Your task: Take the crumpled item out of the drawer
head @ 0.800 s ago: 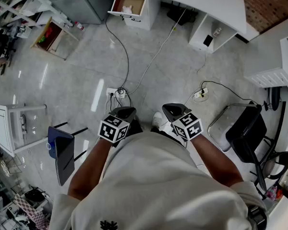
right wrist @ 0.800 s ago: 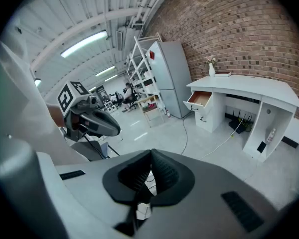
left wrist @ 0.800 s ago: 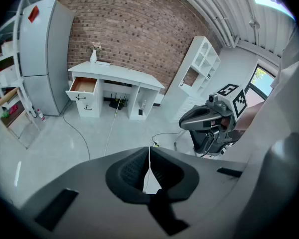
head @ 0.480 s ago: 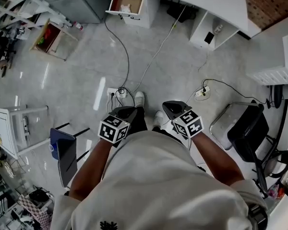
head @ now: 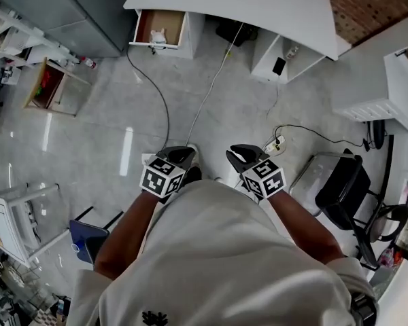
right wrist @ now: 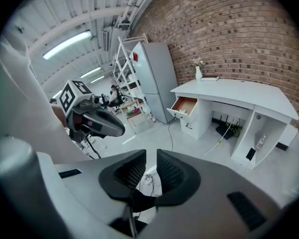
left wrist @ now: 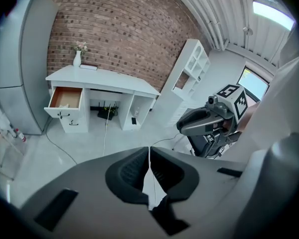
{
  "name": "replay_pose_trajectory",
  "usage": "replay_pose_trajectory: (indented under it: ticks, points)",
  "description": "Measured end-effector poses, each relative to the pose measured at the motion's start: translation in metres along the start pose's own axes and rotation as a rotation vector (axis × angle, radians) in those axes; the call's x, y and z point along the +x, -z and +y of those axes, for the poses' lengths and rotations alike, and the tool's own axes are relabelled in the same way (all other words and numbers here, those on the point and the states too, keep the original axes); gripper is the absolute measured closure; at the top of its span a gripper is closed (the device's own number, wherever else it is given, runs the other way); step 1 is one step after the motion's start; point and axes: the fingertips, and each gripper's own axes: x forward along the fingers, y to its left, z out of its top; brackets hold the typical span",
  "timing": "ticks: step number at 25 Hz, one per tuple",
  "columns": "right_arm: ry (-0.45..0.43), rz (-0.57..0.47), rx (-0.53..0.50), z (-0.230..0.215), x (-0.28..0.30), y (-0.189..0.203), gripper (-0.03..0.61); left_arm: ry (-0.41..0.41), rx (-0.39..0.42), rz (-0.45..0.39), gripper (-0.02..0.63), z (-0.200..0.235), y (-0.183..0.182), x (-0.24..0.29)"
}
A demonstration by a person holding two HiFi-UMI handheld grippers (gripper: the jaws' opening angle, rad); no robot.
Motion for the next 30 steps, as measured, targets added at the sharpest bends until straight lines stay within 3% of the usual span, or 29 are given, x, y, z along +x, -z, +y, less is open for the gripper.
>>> replay_pose_trajectory:
  ticks: [4,8,15,21,25,30]
  points:
    - [0.048,-0.02,0.02,-0.03,0.037,-0.062,0.489,0.03,0.042,-0.004,0.588,0.056,-0.05,0.009]
    - [0.057,-0.041,0.018,-0.048,0.07,-0.094,0.495,0.032,0.073,0.003,0.587,0.099,-0.074,0.026]
    - [0.027,-0.015,0.039,-0.115,0.113,-0.147,0.505,0.009,0.015,-0.008,0.586,0.17,-0.129,0.067]
    - [-0.049,0.018,-0.016,-0.195,0.138,-0.199,0.508,-0.099,-0.034,-0.011,0.586,0.223,-0.193,0.105]
    - [-0.088,0.017,-0.052,-0.242,0.155,-0.246,0.508,-0.201,-0.061,-0.007,0.586,0.281,-0.238,0.122]
    - [-0.107,0.053,-0.051,-0.301,0.178,-0.267,0.508,-0.32,-0.06,0.021,0.583,0.359,-0.279,0.149]
